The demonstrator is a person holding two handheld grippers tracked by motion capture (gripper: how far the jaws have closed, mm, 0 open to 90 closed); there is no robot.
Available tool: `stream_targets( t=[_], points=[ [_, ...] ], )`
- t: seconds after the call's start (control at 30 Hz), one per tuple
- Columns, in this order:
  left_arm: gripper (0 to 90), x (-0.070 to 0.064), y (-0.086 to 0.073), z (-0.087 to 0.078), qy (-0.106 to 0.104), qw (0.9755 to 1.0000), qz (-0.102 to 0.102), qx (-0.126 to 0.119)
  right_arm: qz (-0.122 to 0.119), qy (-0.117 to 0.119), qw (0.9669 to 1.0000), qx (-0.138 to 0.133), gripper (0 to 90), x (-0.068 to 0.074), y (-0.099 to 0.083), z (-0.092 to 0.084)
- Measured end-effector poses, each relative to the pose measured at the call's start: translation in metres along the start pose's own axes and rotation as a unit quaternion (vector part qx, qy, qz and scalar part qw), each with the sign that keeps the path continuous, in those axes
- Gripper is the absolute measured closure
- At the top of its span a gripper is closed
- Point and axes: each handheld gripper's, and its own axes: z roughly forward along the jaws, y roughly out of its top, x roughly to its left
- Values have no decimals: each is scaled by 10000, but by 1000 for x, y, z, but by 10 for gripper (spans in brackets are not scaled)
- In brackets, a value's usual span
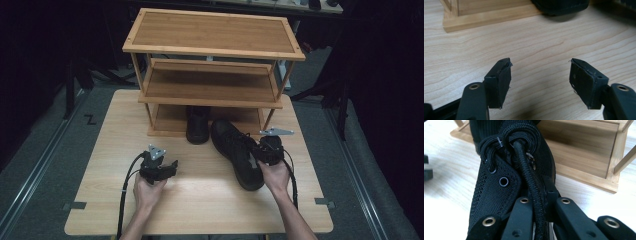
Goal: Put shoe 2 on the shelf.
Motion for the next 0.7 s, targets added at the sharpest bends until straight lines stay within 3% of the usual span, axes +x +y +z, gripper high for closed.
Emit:
stream_targets(
  t=[0.37,0.7],
  points=[
    [339,4,-6,6,115,9999,-48,8,307,-304,9991,-52,880,-4,28,21],
    [339,5,-10,10,161,9998,-23,77,765,-653,9949,-50,879,-5,53,53]
  ],
)
